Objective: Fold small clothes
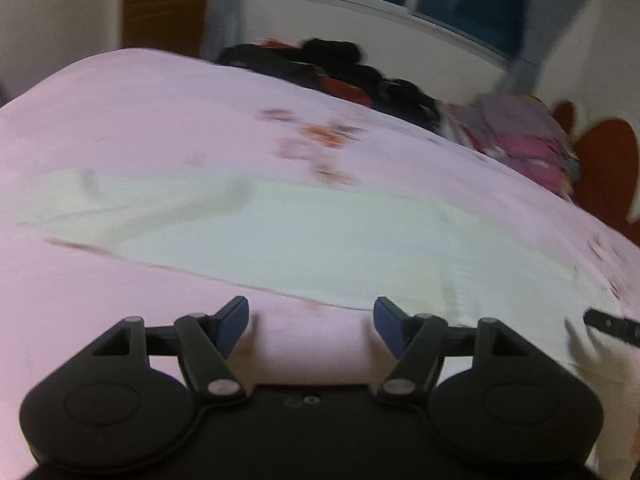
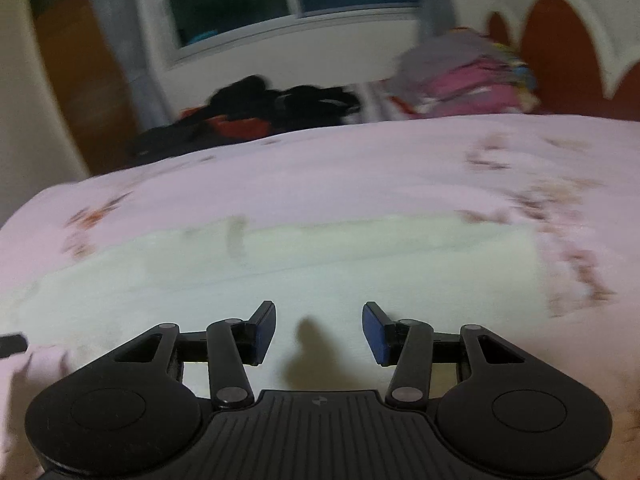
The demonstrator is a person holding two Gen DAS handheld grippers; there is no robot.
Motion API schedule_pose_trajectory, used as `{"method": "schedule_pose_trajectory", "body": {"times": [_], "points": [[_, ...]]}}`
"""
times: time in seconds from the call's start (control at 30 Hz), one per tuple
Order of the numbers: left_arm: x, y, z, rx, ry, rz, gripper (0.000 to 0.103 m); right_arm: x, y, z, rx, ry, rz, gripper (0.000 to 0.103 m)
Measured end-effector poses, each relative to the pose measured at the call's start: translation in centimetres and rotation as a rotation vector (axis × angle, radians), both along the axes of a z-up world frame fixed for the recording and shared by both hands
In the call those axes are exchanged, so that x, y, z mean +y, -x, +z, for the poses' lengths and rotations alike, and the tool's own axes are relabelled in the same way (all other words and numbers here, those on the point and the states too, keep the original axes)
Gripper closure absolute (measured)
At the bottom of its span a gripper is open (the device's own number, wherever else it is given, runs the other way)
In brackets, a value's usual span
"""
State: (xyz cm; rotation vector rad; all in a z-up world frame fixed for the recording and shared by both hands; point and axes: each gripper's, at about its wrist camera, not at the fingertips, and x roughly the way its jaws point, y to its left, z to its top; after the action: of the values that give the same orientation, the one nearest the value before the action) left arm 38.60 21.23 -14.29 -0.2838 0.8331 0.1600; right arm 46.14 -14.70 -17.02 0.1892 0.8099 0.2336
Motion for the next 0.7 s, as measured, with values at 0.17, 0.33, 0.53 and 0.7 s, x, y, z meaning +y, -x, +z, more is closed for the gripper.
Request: {"method": "schedule_pose_trajectory", "body": {"times": [0.17,0.33,0.53,0.7], "points": [[6.8,1.8,-0.4,0.011,0.072,0.172,0.039,5.5,0.7,0.6,-0.005,-0.014,0.103,0.055],[12.5,2.8,-1.1,0.001,0.125,0.318,0.041,9.4,1.1,0.8,-0.009,-0.010,0.167,0.055],[17.6,1.9,-2.8,-0.036,0.256,0.425,0.041,11.9,0.8,0.3,-0.003,0.014,0.192,0.055],[19.3,0.9,-3.8,-0.096,0.298,0.466,0.051,12.7,0.0,-0.7,0.017,0.035,0.175,0.055]]}}
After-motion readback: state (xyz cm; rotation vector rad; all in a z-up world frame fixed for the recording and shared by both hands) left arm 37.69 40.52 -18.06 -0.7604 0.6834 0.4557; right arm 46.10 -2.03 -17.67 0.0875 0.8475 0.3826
